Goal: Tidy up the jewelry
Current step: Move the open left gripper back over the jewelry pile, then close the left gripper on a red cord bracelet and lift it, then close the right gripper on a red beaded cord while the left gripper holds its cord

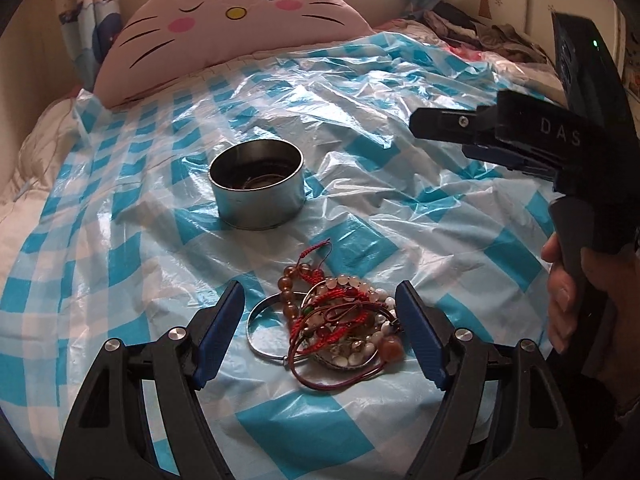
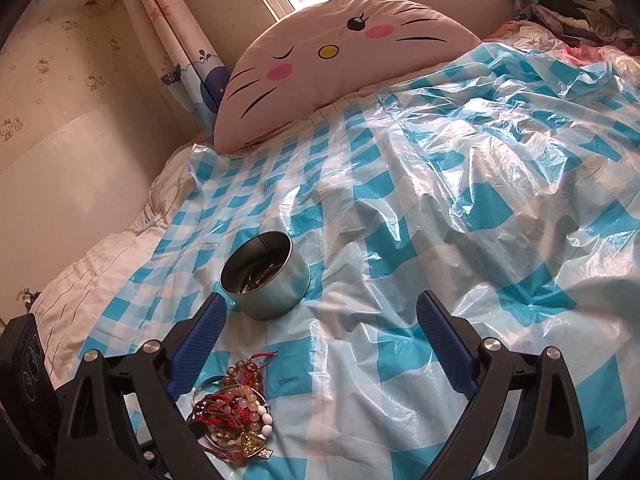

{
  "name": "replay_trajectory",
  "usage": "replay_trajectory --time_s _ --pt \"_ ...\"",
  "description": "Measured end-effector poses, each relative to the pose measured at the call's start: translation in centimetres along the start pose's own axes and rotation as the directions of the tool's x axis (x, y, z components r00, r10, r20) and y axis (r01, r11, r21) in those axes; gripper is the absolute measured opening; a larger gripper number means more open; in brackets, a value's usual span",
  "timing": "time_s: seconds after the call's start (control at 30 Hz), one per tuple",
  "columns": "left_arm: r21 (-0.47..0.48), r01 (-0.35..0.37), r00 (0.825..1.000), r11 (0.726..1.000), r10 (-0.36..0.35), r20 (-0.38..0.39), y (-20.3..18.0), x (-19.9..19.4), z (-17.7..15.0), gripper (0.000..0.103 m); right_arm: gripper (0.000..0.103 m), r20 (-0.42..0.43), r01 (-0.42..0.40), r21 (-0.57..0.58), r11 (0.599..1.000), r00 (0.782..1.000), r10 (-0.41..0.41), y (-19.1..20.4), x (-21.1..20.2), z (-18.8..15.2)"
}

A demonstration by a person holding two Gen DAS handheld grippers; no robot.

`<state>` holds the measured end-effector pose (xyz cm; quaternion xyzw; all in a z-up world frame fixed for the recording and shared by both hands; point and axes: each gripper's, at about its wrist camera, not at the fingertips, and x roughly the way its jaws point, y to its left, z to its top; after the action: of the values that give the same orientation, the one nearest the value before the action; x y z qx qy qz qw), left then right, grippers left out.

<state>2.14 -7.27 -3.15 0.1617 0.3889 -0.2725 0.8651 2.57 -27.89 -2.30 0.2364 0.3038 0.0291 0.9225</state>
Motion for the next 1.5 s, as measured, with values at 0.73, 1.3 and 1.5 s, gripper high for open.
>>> replay_trajectory --time_s 0.73,1.3,1.5 --pt "-0.361 0.153 0.988 0.92 -0.147 0.044 7.8 -0.2 -0.8 0.002 0.093 -0.023 -0.018 0.012 1.0 1.0 0.019 -0.3 0.5 -0.1" --pt "-0.593 0.186 0.979 0.783 -0.094 0.183 14.1 -2.2 -2.6 0.002 0.092 -0.3 -0.133 -0.422 0.897 0.954 0.001 9.3 5.5 -5.0" --pt "-0.577 0.181 0.979 0.796 -0.092 0.181 13.8 -2.3 -2.5 0.002 0.083 -0.362 -0.145 -0.408 0.901 0.932 -0.013 9.0 7.5 -5.5"
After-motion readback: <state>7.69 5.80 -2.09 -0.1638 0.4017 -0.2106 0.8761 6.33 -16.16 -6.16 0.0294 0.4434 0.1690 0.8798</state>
